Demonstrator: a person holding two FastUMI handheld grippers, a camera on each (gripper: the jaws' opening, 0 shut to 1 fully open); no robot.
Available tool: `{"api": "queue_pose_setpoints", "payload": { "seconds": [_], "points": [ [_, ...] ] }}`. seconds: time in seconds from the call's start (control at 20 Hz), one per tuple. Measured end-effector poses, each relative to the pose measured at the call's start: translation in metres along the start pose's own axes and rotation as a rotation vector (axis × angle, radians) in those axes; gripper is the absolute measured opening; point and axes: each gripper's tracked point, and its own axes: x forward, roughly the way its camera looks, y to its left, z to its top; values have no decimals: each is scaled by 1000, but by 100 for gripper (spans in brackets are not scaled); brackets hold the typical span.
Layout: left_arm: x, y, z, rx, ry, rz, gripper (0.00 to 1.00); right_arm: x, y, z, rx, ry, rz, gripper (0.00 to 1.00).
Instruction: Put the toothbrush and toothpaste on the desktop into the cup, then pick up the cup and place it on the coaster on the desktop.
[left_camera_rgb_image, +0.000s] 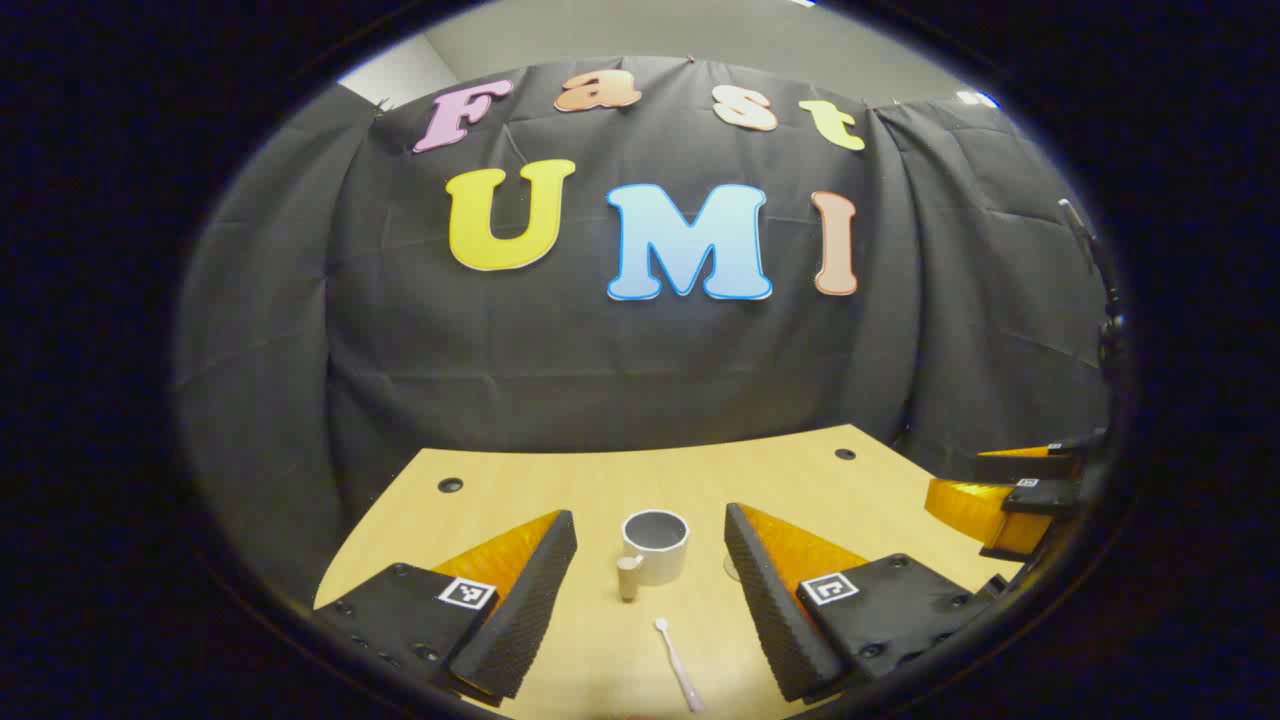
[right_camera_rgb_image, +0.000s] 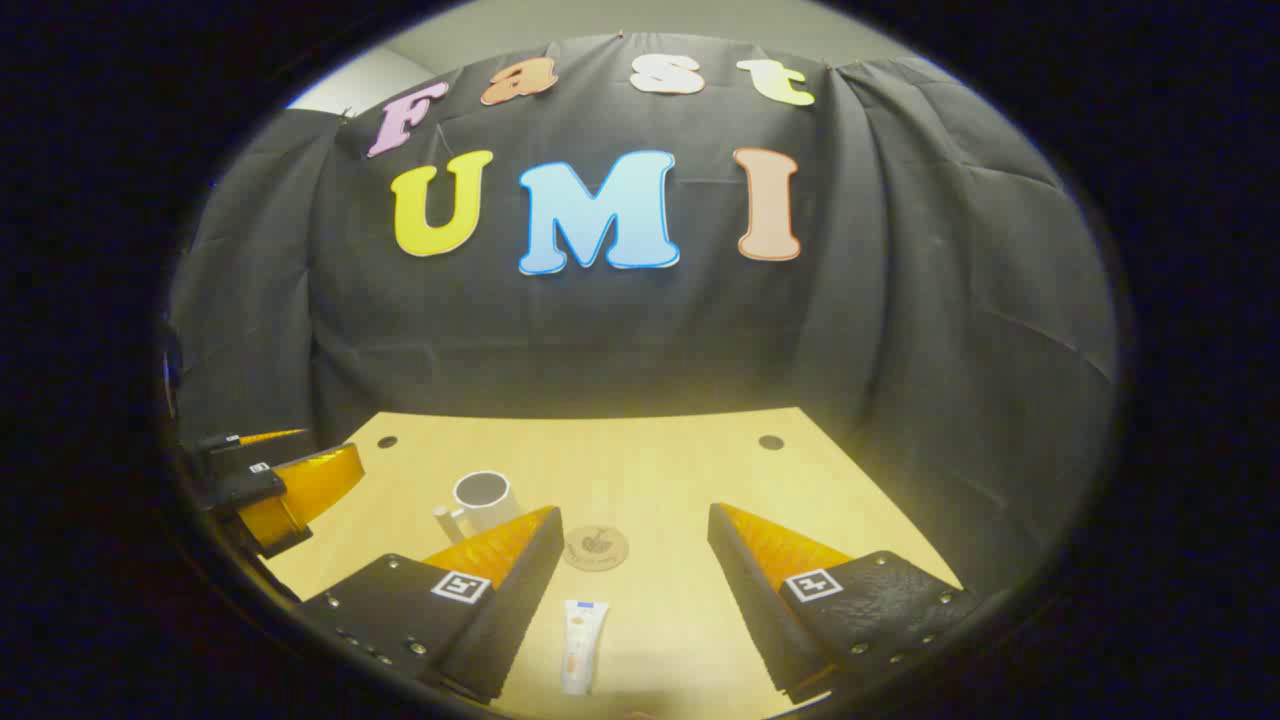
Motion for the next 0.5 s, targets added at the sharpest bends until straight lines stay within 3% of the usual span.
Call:
{"api": "queue_pose_setpoints", "payload": {
  "seconds": [0.1, 0.2, 0.25, 0.5],
  "points": [
    [3, 2, -2, -1, 9, 13, 100, 5, 7, -5, 3, 22, 28, 92],
    [4, 5, -1, -2, 13, 27, 95, 10, 13, -5, -3, 31, 54, 91],
    [4, 6, -1, -4, 15, 30, 100, 11, 15, -6, -8, 33, 61, 92],
    [2, 6, 3, -12, 15, 52, 100, 13, 16, -9, -6, 50, 92, 92]
  ]
}}
